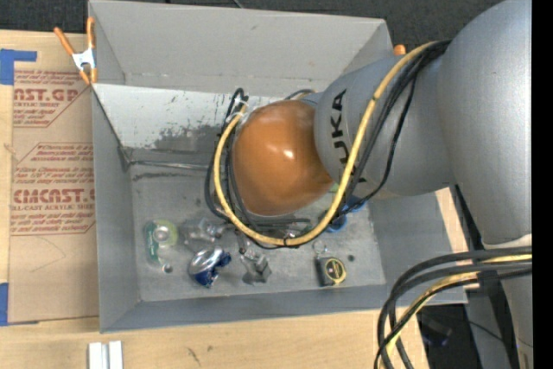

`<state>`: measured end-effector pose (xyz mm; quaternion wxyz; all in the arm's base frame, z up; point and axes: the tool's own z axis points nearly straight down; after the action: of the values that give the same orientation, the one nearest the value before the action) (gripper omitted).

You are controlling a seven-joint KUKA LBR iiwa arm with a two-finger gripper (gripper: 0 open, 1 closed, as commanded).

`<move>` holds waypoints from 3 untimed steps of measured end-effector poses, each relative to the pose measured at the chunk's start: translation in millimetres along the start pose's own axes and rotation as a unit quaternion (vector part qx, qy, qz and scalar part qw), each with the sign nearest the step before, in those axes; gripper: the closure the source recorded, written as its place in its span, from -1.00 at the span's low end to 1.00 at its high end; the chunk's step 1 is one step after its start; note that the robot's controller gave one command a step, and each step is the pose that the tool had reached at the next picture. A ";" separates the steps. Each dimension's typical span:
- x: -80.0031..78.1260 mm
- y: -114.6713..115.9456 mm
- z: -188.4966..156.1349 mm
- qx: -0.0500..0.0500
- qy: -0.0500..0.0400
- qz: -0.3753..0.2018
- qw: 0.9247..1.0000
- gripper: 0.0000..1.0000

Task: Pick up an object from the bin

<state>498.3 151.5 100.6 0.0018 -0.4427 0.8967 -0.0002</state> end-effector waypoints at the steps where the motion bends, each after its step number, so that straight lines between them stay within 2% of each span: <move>1: -26.9 15.1 -4.8 -0.001 0.000 0.001 1.000 -1.00; 2: -14.0 11.6 32.0 -0.002 0.001 -0.034 0.999 -1.00; 3: -15.6 12.3 31.2 -0.003 -0.001 -0.033 0.999 -1.00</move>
Offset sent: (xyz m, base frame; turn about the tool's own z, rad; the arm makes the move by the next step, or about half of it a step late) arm 0.0043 0.0280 0.0049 0.0024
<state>498.1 171.4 69.4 0.0016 -0.4723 0.8815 0.0025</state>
